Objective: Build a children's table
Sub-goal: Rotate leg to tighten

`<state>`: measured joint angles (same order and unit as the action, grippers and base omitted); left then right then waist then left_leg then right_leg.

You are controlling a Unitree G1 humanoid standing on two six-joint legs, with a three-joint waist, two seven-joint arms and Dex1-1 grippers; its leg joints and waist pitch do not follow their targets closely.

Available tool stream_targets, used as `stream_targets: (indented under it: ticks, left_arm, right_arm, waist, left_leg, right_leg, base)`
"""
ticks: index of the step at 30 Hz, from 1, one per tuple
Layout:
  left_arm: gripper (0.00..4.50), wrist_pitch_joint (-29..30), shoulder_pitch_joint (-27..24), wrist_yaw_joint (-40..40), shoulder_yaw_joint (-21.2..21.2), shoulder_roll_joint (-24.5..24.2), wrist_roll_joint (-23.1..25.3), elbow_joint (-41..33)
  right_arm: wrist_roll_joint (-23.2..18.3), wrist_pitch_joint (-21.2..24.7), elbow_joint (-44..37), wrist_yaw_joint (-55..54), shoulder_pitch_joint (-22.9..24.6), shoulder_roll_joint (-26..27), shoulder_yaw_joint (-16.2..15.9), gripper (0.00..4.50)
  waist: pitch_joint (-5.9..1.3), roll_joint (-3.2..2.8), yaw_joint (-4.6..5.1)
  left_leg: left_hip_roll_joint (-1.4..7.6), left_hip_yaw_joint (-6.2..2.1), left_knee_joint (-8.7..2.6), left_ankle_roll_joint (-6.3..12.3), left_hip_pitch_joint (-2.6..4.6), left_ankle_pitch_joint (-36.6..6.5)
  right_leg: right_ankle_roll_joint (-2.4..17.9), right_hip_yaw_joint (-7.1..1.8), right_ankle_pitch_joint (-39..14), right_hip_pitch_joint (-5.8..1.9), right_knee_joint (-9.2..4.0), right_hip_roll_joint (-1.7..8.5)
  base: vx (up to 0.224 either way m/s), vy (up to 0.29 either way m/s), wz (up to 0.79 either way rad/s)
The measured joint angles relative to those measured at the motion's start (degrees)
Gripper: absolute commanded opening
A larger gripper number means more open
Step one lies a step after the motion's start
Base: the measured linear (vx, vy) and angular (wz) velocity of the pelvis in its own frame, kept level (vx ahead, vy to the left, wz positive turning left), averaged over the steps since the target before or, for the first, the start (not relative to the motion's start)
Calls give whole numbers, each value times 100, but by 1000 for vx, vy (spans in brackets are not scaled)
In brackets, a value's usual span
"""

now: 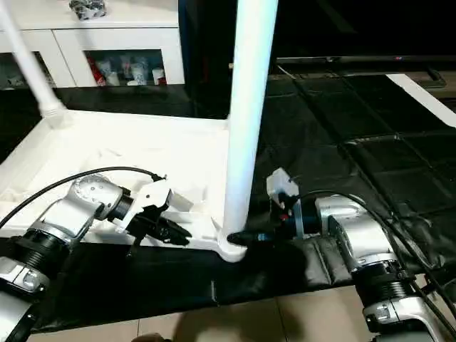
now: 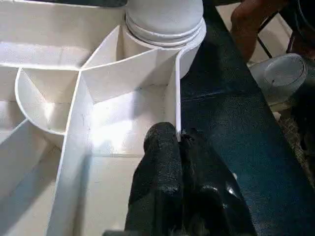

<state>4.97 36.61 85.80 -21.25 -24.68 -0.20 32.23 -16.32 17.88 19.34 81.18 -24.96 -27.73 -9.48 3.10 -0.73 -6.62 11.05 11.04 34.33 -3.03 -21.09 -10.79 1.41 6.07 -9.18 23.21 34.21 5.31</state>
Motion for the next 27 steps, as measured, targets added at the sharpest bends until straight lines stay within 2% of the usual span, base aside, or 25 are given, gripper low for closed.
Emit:
stream_targets:
  ticks: [12,17,21,24,27]
  left_arm:
    - [0,-101,0,0,-11,-1,9,9]
    - [0,-65,0,-29,-9,29,5,8]
    - [0,361,1,-425,99,185,13,19]
    - [0,733,3,-998,298,390,79,68]
    - [0,1222,88,-1760,569,761,118,237]
  right_arm:
    - [4,-59,6,136,-6,-1,-81,215]
    - [-2,-18,3,113,-5,5,-77,205]
    - [15,156,-22,-364,75,191,80,204]
    - [136,235,-18,-1137,101,421,311,204]
    - [386,310,94,-2272,19,849,623,202]
  waist:
    - [0,4,-3]
    - [0,5,-4]
    - [-1,5,4]
    - [-1,6,68]
    - [-2,6,216]
  left_leg:
    - [0,0,1,0,0,0]
    - [0,1,2,0,1,0]
    - [-1,2,9,0,14,0]
    - [-3,2,14,-6,24,4]
    - [-6,4,14,-8,35,5]
  right_leg:
    - [0,0,0,0,0,0]
    - [0,-1,0,-1,1,0]
    - [-3,-9,-2,-9,15,0]
    - [-27,-16,-16,-11,20,0]
    - [-29,-21,-16,-13,20,0]
  base:
    - [0,0,0]
    - [0,0,0]
    - [0,0,0]
    - [0,0,0]
    - [0,0,0]
